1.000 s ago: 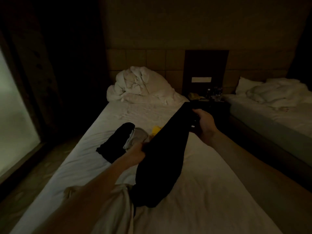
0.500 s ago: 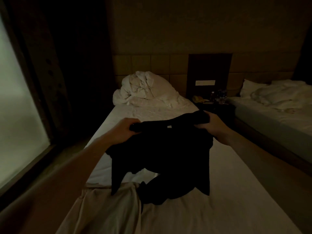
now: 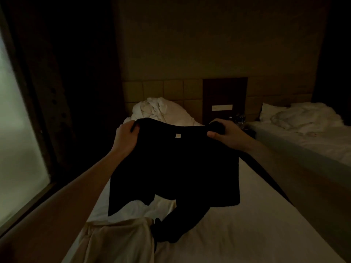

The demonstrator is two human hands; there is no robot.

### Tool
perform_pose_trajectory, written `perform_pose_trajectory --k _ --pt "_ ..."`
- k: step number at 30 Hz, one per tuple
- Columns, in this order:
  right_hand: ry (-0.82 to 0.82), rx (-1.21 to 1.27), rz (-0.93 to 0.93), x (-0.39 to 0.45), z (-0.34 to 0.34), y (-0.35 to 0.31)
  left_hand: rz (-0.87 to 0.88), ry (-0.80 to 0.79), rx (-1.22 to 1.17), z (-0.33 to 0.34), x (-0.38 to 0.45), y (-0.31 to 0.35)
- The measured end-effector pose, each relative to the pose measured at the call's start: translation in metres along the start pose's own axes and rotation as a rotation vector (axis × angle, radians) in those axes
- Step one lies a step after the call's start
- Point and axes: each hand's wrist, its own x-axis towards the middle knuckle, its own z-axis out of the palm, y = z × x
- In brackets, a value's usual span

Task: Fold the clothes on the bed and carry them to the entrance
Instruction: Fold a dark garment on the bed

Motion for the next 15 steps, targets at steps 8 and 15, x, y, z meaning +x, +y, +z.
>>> perform_pose_trajectory --k 8,15 --pt "0.237 0.119 -0.139 -0.012 -0.041 -0.042 0.109 0.353 0.235 -0.040 -0.014 0.072" --pt "0.608 0.119 -0.274 -0.014 -0.076 -0.092 0.288 0.574 0.167 -0.081 -0.009 0.133"
